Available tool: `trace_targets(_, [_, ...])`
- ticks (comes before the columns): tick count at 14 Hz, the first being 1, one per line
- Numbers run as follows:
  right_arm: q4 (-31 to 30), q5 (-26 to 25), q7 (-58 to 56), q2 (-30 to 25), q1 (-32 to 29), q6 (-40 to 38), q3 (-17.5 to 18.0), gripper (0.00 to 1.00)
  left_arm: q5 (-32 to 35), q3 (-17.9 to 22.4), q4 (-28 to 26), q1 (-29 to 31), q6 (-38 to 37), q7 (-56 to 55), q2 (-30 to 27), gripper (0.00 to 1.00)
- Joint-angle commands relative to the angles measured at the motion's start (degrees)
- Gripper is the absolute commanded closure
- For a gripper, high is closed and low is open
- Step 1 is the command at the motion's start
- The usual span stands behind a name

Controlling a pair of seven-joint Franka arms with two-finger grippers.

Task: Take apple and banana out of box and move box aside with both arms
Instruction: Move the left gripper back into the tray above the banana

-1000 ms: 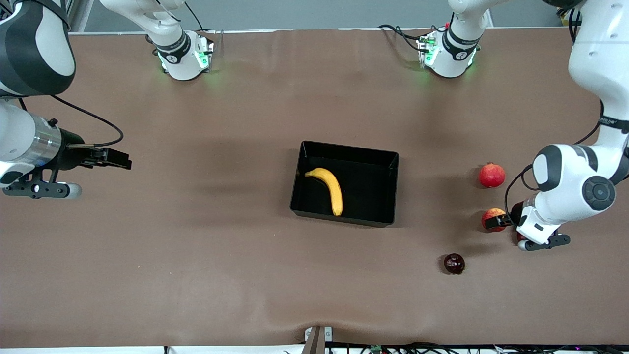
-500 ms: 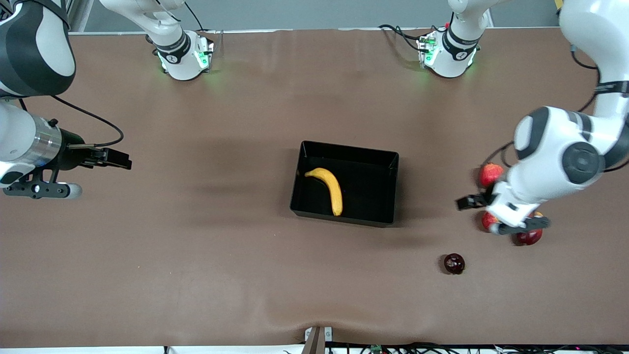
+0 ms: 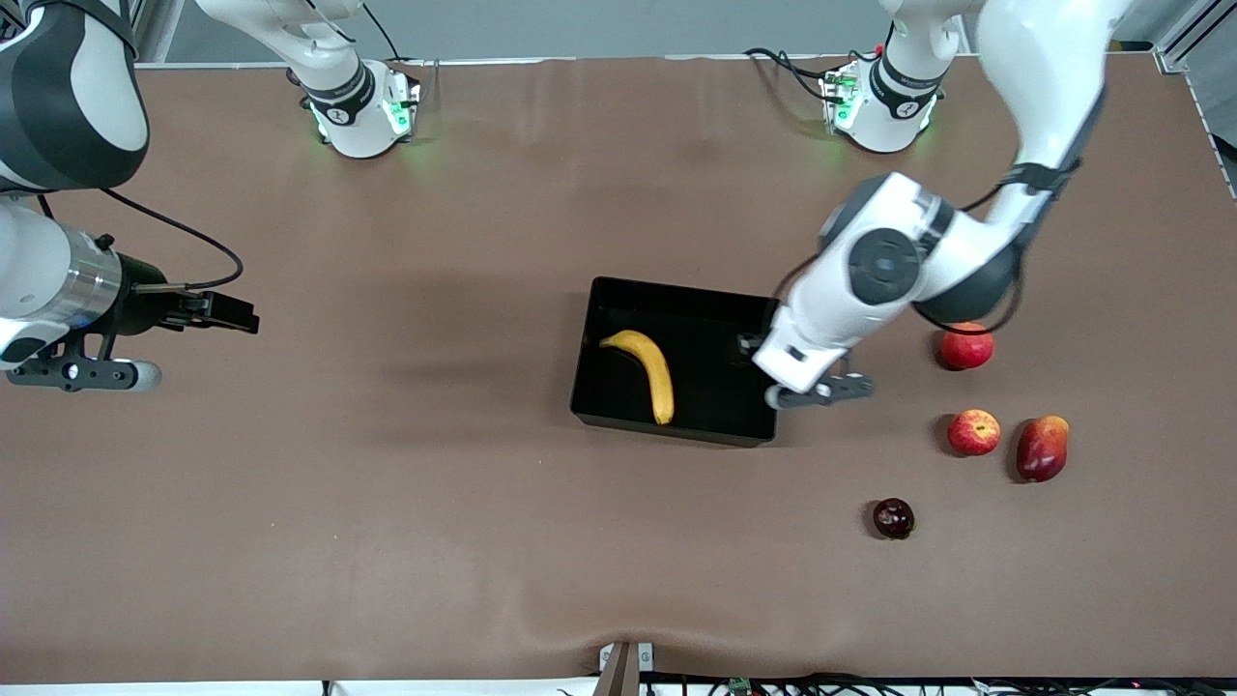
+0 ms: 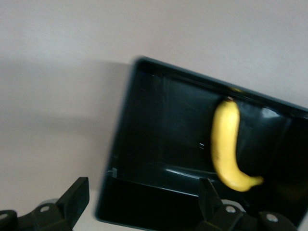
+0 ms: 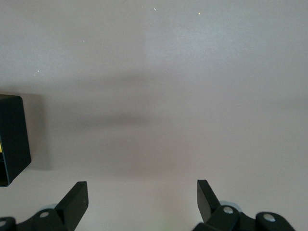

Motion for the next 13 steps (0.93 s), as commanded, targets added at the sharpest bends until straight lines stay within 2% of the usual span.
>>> trace_targets(1, [1.56, 0.1, 0.21, 0.96, 0.09, -0.71, -0.1, 0.0, 0.91, 0.31, 2.81, -3.35, 2.87, -5.53, 3.72, 0.0])
trace_targets(4, [1.56, 0.02, 0.12, 1.14, 0.01, -0.71, -0.01, 0.0, 8.37, 3.64, 6.31, -11.16, 3.42, -14.41, 8.45, 0.0])
trace_targets(6, [1.56, 0.02, 0.12, 1.23, 0.01, -0.71, -0.1, 0.0, 9.79, 5.92, 11.06, -15.91, 3.42, -18.82, 12.41, 0.0])
trace_targets(9, [1.56, -0.07, 0.03, 1.23, 0.01, -0.71, -0.1, 0.0, 9.44, 12.68, 12.31, -22.77, 6.03, -21.02, 14.88, 0.0])
trace_targets(13, [1.56, -0.07, 0.03, 1.49, 0.01, -0.71, -0.1, 0.0, 9.7, 13.84, 12.22, -24.63, 10.88, -22.26, 18.13, 0.0])
